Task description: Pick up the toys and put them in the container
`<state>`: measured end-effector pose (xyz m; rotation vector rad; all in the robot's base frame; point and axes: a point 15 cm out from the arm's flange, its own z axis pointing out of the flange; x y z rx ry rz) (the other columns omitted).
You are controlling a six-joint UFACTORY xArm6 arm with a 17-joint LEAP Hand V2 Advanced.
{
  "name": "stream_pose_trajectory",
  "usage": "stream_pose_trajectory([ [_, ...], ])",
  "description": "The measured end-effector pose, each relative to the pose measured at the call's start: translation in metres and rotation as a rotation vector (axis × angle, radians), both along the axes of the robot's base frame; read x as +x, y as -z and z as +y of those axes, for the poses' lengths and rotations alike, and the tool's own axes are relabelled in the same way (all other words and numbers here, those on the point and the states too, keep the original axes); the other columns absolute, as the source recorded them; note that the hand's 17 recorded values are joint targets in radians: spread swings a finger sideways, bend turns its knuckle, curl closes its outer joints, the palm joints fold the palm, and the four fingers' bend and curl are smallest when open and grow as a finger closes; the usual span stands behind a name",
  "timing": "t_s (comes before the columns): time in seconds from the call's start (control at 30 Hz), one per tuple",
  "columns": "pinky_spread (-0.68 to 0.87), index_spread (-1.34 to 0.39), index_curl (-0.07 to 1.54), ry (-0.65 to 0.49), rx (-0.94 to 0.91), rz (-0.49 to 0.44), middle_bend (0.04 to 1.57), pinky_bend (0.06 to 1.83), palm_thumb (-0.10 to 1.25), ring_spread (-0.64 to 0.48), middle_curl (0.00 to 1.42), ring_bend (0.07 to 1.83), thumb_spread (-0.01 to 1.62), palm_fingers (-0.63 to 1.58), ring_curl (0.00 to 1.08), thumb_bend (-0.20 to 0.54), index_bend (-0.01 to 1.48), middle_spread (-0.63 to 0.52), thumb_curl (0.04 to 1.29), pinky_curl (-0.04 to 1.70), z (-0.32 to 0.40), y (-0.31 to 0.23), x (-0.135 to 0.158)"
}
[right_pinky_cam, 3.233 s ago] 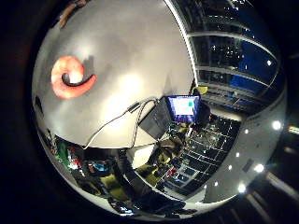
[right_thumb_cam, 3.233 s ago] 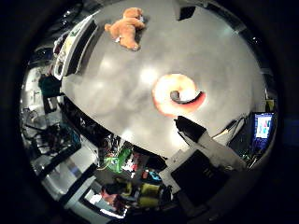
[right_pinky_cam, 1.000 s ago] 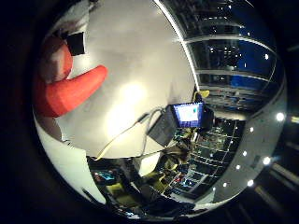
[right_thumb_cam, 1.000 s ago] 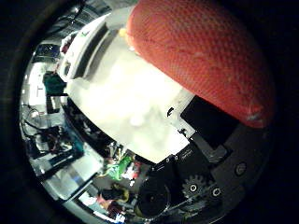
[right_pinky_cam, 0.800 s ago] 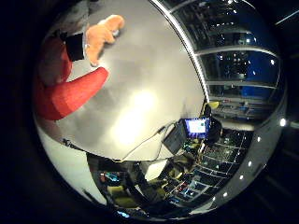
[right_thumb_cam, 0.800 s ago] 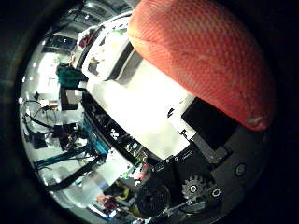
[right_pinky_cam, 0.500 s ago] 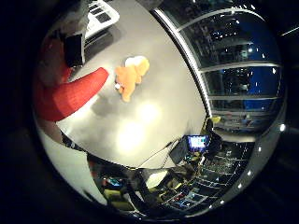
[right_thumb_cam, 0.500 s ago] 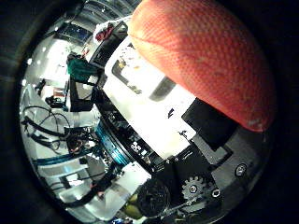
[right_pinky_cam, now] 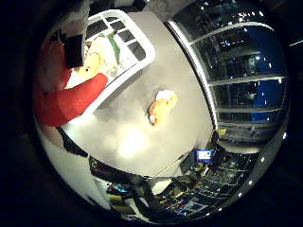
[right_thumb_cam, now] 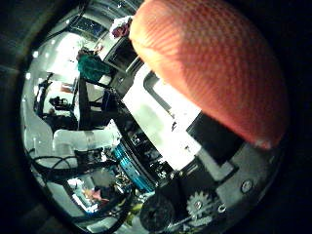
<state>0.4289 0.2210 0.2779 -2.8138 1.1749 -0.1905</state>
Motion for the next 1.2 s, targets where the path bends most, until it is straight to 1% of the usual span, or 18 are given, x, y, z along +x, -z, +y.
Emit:
stream_pose_trajectory([
  [0.03,-0.2,-0.51,0.75,-0.003,-0.003,0.001,0.7,0.77,0.77,-0.26,0.75,0.91,0.96,0.04,0.54,-0.047,0.33,-0.23,0.34,0.82,-0.001,0.0,0.0],
  [0.07,-0.08,-0.52,0.71,-0.004,-0.008,-0.001,0.6,0.75,0.75,-0.21,0.69,0.83,0.95,-0.04,0.5,-0.045,0.33,-0.2,0.33,0.8,-0.002,0.0,0.0],
  [0.13,0.19,-0.52,0.6,-0.008,-0.012,-0.001,0.43,0.68,0.71,-0.1,0.57,0.66,0.92,-0.02,0.4,-0.037,0.27,-0.14,0.33,0.7,-0.005,0.001,0.001],
  [0.17,0.28,-0.51,0.56,-0.009,-0.014,-0.002,0.39,0.64,0.7,-0.06,0.53,0.62,0.91,-0.01,0.37,-0.036,0.24,-0.12,0.33,0.66,-0.008,0.001,0.001],
  [0.33,0.45,-0.49,0.45,0.018,-0.021,0.005,0.29,0.55,0.66,0.02,0.44,0.52,0.91,0.03,0.31,-0.032,0.17,-0.07,0.32,0.55,-0.037,-0.001,0.01],
  [0.5,0.49,-0.48,0.37,0.039,-0.033,0.012,0.24,0.51,0.66,0.05,0.39,0.46,0.91,0.08,0.28,-0.03,0.16,-0.05,0.33,0.47,-0.059,0.002,0.016],
  [0.63,0.48,-0.47,0.33,0.036,-0.038,0.013,0.23,0.48,0.66,0.05,0.37,0.42,0.91,0.1,0.26,-0.03,0.16,-0.05,0.33,0.43,-0.071,0.002,0.02],
  [0.8,0.46,-0.45,0.31,0.115,-0.066,0.001,0.24,0.44,0.67,0.04,0.36,0.38,0.91,0.15,0.25,-0.025,0.17,-0.04,0.33,0.39,-0.141,-0.001,0.038],
  [0.9,0.45,-0.44,0.3,0.147,-0.104,-0.007,0.25,0.41,0.66,0.04,0.35,0.36,0.91,0.17,0.24,-0.03,0.16,-0.04,0.33,0.36,-0.183,-0.001,0.043],
  [1.07,0.43,-0.44,0.29,0.189,-0.15,0.015,0.24,0.39,0.66,0.03,0.35,0.34,0.9,0.19,0.24,-0.03,0.16,-0.05,0.33,0.34,-0.243,0.008,0.043],
  [1.2,0.42,-0.44,0.29,0.206,-0.185,0.05,0.23,0.38,0.69,0.03,0.34,0.33,0.91,0.21,0.24,-0.024,0.17,-0.05,0.33,0.33,-0.279,0.022,0.041],
])
